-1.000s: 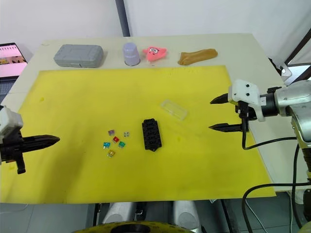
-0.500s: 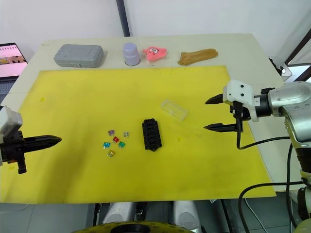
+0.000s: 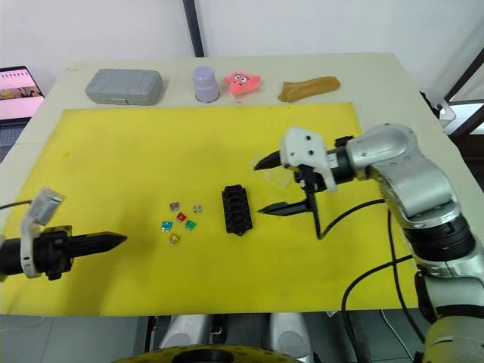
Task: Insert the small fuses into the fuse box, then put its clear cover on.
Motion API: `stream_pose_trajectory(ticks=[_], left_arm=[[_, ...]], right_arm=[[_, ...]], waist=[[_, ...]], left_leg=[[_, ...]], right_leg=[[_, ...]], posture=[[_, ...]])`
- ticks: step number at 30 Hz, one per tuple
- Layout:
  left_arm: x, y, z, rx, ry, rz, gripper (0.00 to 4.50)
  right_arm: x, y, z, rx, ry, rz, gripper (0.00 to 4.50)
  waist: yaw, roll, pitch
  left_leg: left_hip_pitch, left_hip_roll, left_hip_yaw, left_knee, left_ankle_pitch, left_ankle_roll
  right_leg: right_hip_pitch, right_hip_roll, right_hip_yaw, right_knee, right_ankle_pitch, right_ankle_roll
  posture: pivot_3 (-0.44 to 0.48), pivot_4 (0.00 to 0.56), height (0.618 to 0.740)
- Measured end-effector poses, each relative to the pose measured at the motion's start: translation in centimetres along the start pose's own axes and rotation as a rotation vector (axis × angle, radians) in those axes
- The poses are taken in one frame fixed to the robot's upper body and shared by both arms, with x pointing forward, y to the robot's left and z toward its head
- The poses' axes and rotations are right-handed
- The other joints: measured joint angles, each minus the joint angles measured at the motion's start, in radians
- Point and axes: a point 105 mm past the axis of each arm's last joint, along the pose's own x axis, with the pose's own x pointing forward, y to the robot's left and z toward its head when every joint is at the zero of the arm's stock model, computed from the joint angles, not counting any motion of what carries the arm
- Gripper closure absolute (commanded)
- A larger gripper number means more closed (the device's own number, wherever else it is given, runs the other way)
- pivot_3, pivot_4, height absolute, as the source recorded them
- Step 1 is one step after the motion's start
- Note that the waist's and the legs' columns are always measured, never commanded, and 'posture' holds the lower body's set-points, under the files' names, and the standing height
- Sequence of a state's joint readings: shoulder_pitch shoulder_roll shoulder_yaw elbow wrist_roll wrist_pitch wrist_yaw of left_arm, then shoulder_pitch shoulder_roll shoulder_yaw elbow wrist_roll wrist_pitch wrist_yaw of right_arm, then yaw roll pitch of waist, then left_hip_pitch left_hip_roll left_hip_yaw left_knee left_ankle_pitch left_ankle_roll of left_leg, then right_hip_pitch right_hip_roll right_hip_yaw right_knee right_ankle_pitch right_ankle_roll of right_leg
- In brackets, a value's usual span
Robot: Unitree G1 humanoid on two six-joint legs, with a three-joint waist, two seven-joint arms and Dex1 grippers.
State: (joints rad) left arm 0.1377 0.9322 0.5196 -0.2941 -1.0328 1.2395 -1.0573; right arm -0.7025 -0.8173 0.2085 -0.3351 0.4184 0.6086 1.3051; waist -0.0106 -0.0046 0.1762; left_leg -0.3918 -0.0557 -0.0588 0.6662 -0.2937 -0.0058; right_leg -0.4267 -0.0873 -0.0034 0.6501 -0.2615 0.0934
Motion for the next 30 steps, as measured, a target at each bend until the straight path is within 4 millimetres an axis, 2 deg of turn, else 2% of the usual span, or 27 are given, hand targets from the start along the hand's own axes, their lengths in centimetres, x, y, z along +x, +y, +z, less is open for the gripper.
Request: stream_pose_trajectory(ticks=[4,9,12,15,19,30], left_arm=[[1.0,0.6,0.2,-0.128,-0.052,-0.055,4.50],[1.6,1.2,0.1,-0.249,-0.076,-0.084,4.50],[1.7,1.3,0.1,-0.249,-0.079,-0.077,3.67],[1.6,1.6,0.2,-0.260,-0.085,-0.067,2.23],[1.5,2.1,0.5,-0.279,-0.100,-0.057,0.09],[3.6,3.0,0.9,-0.358,-0.041,-0.097,0.03]], right_arm=[[1.1,0.1,1.1,-0.034,-0.025,0.028,0.03],[1.6,0.3,1.2,-0.048,-0.027,0.046,0.03],[1.6,0.2,1.2,-0.053,-0.029,0.044,0.00],[1.6,0.2,1.2,-0.058,-0.030,0.040,0.00],[1.6,0.2,1.2,-0.063,-0.028,0.036,0.00],[1.6,0.2,1.2,-0.069,-0.026,0.041,0.00]], waist=[[0.000,-0.001,0.000],[-0.002,-0.002,-0.001],[-0.002,-0.002,-0.001],[-0.002,-0.002,-0.001],[-0.001,-0.002,-0.001],[0.000,-0.002,-0.001]], left_leg=[[0.000,0.000,0.000,0.000,0.000,0.000],[0.000,0.000,0.000,0.000,0.000,-0.001],[0.000,0.000,0.000,0.000,0.001,-0.002],[0.000,0.000,0.000,0.000,0.003,-0.005],[0.000,0.000,0.000,0.000,0.002,-0.004],[0.000,-0.001,0.000,0.000,0.003,-0.004]], right_leg=[[0.000,0.000,0.000,0.000,0.000,0.000],[-0.001,0.000,0.000,0.001,0.000,0.000],[-0.001,0.000,0.000,0.001,0.000,0.000],[-0.001,0.000,0.000,0.001,0.000,0.000],[-0.001,0.000,0.000,0.001,0.000,0.000],[-0.001,0.000,0.000,0.001,0.000,0.000]], posture=[[0.000,0.150,0.731],[0.000,0.150,0.731],[0.000,0.150,0.731],[0.000,0.150,0.731],[0.000,0.150,0.731],[0.000,0.150,0.731]])
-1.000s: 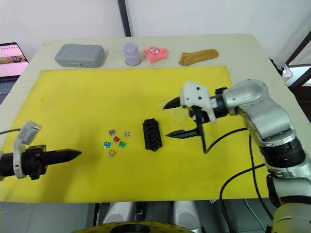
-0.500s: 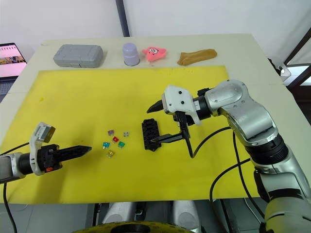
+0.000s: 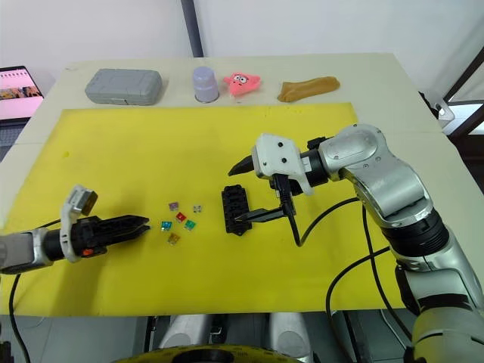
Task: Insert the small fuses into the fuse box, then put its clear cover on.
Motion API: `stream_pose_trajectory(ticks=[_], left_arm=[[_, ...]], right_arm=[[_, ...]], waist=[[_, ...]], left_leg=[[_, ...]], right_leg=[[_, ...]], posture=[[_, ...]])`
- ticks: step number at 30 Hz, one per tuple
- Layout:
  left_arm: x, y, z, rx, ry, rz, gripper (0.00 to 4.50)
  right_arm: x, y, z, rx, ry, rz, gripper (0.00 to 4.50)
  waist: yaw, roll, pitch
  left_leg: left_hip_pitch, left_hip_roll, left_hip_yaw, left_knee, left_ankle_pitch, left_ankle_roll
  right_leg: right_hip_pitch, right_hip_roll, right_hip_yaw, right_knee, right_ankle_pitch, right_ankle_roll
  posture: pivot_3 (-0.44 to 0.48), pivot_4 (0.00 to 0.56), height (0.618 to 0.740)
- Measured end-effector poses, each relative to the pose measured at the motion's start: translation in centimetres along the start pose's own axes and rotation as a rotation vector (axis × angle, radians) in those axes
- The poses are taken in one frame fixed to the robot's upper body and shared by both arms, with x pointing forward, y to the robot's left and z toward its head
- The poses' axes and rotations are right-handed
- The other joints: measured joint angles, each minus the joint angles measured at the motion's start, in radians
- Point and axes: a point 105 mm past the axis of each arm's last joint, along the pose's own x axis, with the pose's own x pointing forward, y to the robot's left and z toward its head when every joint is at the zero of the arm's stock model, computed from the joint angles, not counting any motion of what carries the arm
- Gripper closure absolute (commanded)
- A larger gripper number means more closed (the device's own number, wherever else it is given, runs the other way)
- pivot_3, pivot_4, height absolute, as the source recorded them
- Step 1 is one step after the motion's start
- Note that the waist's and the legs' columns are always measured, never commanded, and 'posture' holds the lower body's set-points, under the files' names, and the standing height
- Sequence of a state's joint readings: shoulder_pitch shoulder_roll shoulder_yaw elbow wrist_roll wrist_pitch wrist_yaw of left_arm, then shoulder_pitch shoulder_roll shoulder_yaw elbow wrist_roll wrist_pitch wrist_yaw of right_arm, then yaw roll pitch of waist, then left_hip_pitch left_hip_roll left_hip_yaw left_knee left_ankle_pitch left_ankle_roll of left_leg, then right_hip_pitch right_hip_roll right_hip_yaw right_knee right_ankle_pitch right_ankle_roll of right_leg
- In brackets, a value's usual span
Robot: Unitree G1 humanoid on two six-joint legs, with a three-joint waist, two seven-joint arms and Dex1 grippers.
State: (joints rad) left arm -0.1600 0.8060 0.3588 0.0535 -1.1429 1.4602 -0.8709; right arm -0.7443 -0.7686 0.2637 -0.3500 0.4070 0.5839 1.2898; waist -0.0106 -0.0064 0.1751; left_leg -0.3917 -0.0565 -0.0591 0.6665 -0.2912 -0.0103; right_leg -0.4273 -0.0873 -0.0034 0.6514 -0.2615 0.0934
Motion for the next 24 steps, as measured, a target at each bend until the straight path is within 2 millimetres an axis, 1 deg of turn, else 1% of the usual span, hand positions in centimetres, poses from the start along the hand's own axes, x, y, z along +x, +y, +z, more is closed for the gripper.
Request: stream_pose_trajectory(ticks=[6,12,19,24], left_arm=[[0.8,0.5,0.4,-0.008,0.028,-0.008,0.03],[1.6,0.3,0.4,0.012,0.065,-0.034,0.03],[2.9,0.2,0.5,0.047,0.093,-0.062,0.03],[3.2,0.2,0.5,0.052,0.099,-0.072,0.03]], right_arm=[[0.0,-0.1,0.0,0.000,0.002,-0.006,0.00],[0.0,-0.2,-0.1,0.010,0.006,-0.017,0.00],[0.0,-0.2,-0.1,0.014,0.010,-0.026,0.00],[0.0,-0.2,0.0,0.010,0.012,-0.026,0.00]], waist=[[0.002,0.000,0.000],[0.007,0.000,0.000],[0.025,0.000,0.000],[0.025,0.000,0.000]], left_leg=[[0.000,0.000,0.000,0.000,0.000,0.000],[0.000,-0.001,0.000,0.000,0.001,-0.001],[0.000,-0.002,0.000,0.001,0.001,-0.001],[0.000,-0.002,0.000,0.001,0.000,-0.001]], right_leg=[[0.000,0.000,0.000,0.000,0.000,0.000],[0.001,-0.001,0.000,0.000,0.000,0.000],[0.001,-0.001,0.000,0.000,0.000,0.000],[0.001,-0.002,0.000,0.000,0.000,0.000]], posture=[[0.000,0.150,0.731],[0.000,0.150,0.731],[0.000,0.150,0.731],[0.000,0.150,0.731]])
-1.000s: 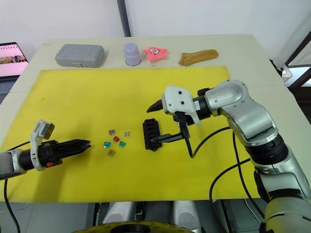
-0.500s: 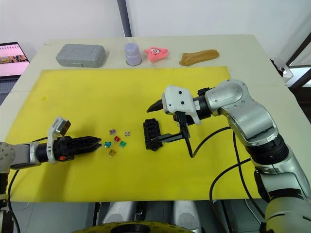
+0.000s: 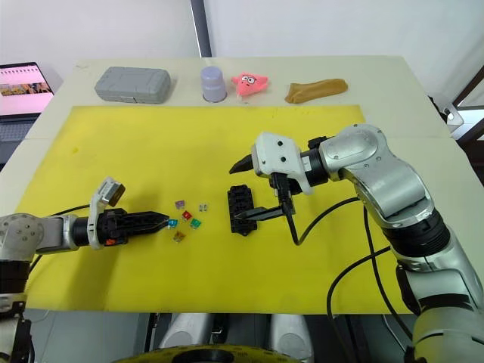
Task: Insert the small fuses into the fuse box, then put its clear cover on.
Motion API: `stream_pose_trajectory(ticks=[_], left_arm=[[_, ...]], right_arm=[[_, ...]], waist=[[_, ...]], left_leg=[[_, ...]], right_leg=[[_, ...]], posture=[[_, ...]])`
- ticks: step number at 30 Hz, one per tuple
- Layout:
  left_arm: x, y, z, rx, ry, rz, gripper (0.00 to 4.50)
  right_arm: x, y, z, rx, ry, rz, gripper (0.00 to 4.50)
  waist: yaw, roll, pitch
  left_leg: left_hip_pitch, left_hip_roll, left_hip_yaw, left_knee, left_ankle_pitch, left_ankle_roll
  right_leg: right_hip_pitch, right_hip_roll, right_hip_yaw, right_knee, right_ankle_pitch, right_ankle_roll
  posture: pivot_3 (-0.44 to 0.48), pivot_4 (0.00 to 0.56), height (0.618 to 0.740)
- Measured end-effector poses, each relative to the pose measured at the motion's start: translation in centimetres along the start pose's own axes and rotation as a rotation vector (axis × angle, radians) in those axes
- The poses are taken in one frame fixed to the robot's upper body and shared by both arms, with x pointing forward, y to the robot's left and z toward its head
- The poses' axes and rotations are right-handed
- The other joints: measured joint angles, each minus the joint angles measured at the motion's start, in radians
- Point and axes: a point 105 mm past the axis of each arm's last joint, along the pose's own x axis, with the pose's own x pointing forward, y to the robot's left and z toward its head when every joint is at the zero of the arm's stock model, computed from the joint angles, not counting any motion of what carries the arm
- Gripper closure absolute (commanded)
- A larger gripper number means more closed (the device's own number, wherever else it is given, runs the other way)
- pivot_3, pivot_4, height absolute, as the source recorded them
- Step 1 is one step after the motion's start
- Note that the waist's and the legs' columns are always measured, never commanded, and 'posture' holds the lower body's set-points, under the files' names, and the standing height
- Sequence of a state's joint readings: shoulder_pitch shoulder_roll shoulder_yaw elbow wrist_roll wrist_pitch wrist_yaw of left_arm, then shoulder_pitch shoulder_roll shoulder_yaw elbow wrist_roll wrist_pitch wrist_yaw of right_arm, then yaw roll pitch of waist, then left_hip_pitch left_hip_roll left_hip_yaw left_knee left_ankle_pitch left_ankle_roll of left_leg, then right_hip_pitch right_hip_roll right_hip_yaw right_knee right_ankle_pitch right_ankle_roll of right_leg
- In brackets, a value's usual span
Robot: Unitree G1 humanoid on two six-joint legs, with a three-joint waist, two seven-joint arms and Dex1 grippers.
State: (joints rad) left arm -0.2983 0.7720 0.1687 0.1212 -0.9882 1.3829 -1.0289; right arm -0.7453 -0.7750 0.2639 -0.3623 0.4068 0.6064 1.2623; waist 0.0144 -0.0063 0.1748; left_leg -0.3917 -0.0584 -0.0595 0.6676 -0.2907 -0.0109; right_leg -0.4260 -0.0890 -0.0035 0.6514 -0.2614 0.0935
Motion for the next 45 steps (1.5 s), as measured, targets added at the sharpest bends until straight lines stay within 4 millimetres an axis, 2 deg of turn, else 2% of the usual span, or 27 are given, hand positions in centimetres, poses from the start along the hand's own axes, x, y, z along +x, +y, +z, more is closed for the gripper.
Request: stream_pose_trajectory(ticks=[1,2,5,29,32,33,36,37,45], left_arm=[[0.0,0.0,0.0,0.001,0.003,0.000,0.03],[0.1,0.0,0.0,0.002,0.007,0.000,0.27],[0.4,0.4,-0.2,0.011,0.016,0.014,1.30],[0.8,1.4,-0.7,0.075,0.040,0.026,1.30],[0.7,1.7,-0.7,0.081,0.039,0.041,2.20],[0.6,2.0,-0.6,0.077,0.036,0.052,2.61],[0.6,2.4,-0.7,0.080,0.037,0.070,4.25],[0.6,2.4,-0.7,0.078,0.040,0.068,4.47],[0.5,2.6,-1.0,0.095,0.042,0.079,4.47]], right_arm=[[0.0,0.0,0.0,0.000,0.001,0.000,0.00],[0.0,0.0,0.0,0.000,0.001,-0.001,0.00],[0.0,0.0,0.0,-0.001,0.002,-0.003,0.00],[-0.1,-0.2,0.2,-0.012,0.003,-0.008,0.00],[-0.1,-0.2,0.3,-0.014,0.004,-0.008,0.00],[-0.1,-0.2,0.3,-0.017,0.004,-0.009,0.00],[-0.2,-0.3,0.4,-0.021,0.006,-0.011,0.00],[-0.2,-0.3,0.4,-0.022,0.008,-0.012,0.00],[-0.2,-0.4,0.4,-0.024,0.011,-0.015,0.00]], waist=[[0.000,0.000,0.000],[0.000,0.000,0.000],[-0.001,0.000,0.000],[-0.002,0.002,-0.001],[-0.002,0.003,-0.002],[-0.003,0.003,-0.002],[-0.006,0.003,-0.002],[-0.007,0.003,-0.002],[-0.009,0.006,-0.004]], left_leg=[[0.000,0.000,0.000,0.000,0.000,0.000],[0.000,0.000,0.000,0.000,0.000,0.000],[0.000,0.000,0.000,0.000,0.000,0.000],[0.000,0.000,0.000,0.000,-0.001,0.002],[0.001,0.000,0.000,0.000,-0.002,0.004],[0.001,0.000,0.000,0.000,-0.002,0.004],[0.001,0.000,0.000,0.000,-0.002,0.004],[0.001,0.000,0.000,0.000,-0.002,0.004],[0.001,0.001,0.000,0.000,-0.002,0.004]], right_leg=[[0.000,0.000,0.000,0.000,0.000,0.000],[0.000,0.000,0.000,0.000,0.000,0.000],[0.000,0.000,0.000,0.000,0.000,0.000],[0.000,0.000,0.000,0.000,0.000,0.000],[0.000,0.000,0.000,0.000,0.000,0.000],[0.000,0.000,0.000,0.000,0.000,0.000],[0.000,0.001,0.000,0.000,0.000,0.000],[0.000,0.001,0.000,0.000,0.000,0.000],[0.000,0.001,0.000,0.001,0.000,0.000]], posture=[[0.000,0.150,0.731],[0.000,0.150,0.731],[0.000,0.150,0.731],[0.000,0.150,0.731],[0.000,0.150,0.731],[0.000,0.150,0.731],[0.000,0.150,0.731],[0.000,0.150,0.731],[0.000,0.150,0.731]])
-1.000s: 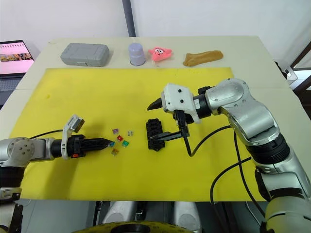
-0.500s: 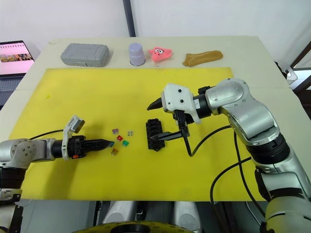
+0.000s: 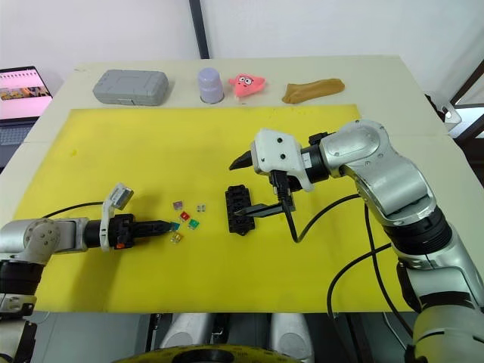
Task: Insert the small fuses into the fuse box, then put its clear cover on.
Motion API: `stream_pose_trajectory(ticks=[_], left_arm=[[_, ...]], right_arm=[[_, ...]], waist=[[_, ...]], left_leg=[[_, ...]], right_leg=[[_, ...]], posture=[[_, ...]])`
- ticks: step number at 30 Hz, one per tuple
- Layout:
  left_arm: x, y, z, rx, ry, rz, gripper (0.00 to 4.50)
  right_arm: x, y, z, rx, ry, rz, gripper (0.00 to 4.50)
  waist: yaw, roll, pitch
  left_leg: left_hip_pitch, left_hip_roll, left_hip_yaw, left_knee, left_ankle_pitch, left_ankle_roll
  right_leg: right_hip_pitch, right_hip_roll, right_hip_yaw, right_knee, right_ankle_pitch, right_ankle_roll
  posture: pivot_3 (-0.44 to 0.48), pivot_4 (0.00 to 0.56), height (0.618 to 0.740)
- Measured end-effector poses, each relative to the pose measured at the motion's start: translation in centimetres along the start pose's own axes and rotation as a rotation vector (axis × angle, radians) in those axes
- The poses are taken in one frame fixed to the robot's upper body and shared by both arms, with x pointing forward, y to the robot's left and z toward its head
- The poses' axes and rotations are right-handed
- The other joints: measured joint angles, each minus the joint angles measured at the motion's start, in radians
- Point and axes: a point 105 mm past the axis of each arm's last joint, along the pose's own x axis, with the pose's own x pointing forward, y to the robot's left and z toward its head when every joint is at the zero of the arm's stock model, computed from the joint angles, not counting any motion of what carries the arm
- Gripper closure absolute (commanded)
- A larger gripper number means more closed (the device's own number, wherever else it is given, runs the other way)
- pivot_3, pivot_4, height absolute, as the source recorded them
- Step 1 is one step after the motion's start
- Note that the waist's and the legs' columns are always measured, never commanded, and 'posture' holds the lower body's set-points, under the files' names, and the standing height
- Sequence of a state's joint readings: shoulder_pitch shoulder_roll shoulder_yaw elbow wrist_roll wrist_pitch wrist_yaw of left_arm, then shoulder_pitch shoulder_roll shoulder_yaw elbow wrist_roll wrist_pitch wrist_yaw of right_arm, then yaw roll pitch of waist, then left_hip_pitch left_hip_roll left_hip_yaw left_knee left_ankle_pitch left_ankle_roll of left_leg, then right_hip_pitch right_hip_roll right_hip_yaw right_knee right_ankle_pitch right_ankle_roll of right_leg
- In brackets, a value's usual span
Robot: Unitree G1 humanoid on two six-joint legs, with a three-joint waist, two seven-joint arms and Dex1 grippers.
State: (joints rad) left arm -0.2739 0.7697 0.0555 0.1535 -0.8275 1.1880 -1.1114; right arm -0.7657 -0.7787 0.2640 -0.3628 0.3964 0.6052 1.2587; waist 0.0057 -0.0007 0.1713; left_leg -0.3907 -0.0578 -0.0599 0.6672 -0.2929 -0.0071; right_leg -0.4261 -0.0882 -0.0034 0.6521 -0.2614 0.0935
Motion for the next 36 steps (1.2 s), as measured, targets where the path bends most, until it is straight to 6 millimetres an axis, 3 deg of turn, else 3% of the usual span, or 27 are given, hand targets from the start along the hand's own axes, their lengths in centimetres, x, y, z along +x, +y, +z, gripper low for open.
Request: stream_pose_trajectory(ticks=[5,7,10,12,20,21,23,26,36], left_arm=[[-1.0,-0.3,0.2,0.022,-0.039,0.005,4.47],[-1.9,-1.2,1.1,0.052,-0.086,-0.002,4.47],[-3.7,-5.3,4.4,0.254,-0.166,-0.024,4.47],[-3.7,-8.4,5.8,0.394,-0.182,-0.067,4.47],[0.5,-15.3,6.3,0.763,-0.099,-0.261,4.47],[1.1,-15.7,6.3,0.791,-0.089,-0.283,4.50],[1.7,-15.9,6.2,0.813,-0.073,-0.301,4.50],[2.3,-16.2,6.4,0.843,-0.073,-0.313,4.50],[2.9,-15.8,6.9,0.867,-0.073,-0.318,4.50]], right_arm=[[0.0,0.0,0.0,0.004,0.003,-0.001,0.00],[-0.2,0.0,-0.2,0.025,0.007,-0.007,0.00],[-0.6,-0.1,-0.1,0.111,-0.024,-0.021,0.00],[-0.5,-0.1,0.3,0.173,-0.061,-0.018,0.00],[-0.6,-0.7,3.0,0.441,-0.160,0.034,0.00],[-0.6,-0.7,3.2,0.463,-0.163,0.042,0.26],[-0.6,-0.8,3.4,0.502,-0.165,0.047,0.80],[-0.3,-0.8,3.8,0.551,-0.177,0.065,2.25],[0.5,-0.3,4.8,0.650,-0.180,0.126,2.25]], waist=[[-0.013,-0.001,0.000],[-0.019,-0.002,0.001],[-0.017,-0.004,0.002],[-0.014,-0.004,0.002],[-0.017,-0.004,0.002],[-0.018,-0.004,0.002],[-0.020,-0.004,0.002],[-0.020,-0.004,0.002],[-0.018,-0.004,0.002]], left_leg=[[0.000,0.001,0.000,-0.001,0.000,0.000],[-0.001,0.002,-0.001,-0.001,0.001,-0.001],[-0.002,0.001,-0.001,-0.001,0.001,-0.001],[-0.002,0.001,-0.001,-0.001,0.000,-0.001],[-0.002,0.001,0.000,-0.001,0.002,-0.004],[-0.002,0.001,0.000,-0.001,0.002,-0.004],[-0.002,0.001,0.000,-0.001,0.002,-0.003],[-0.002,0.001,0.000,-0.001,0.002,-0.003],[-0.002,0.001,0.000,-0.001,0.001,-0.001]], right_leg=[[-0.001,0.001,0.000,0.000,0.000,0.000],[-0.002,0.001,0.000,0.001,0.000,0.000],[-0.002,0.000,0.000,0.000,0.000,0.000],[-0.001,0.000,0.000,-0.001,0.000,0.000],[-0.001,0.000,0.000,-0.002,0.000,0.000],[-0.001,0.000,0.000,-0.002,0.000,0.000],[-0.001,0.001,0.000,-0.002,0.000,0.000],[-0.001,0.001,0.000,-0.002,0.000,0.000],[-0.001,0.001,0.000,-0.002,0.000,0.000]], posture=[[0.000,0.150,0.731],[0.000,0.150,0.731],[0.000,0.150,0.731],[0.000,0.150,0.731],[0.000,0.150,0.731],[0.000,0.150,0.731],[0.000,0.150,0.731],[0.000,0.150,0.731],[0.000,0.150,0.731]])
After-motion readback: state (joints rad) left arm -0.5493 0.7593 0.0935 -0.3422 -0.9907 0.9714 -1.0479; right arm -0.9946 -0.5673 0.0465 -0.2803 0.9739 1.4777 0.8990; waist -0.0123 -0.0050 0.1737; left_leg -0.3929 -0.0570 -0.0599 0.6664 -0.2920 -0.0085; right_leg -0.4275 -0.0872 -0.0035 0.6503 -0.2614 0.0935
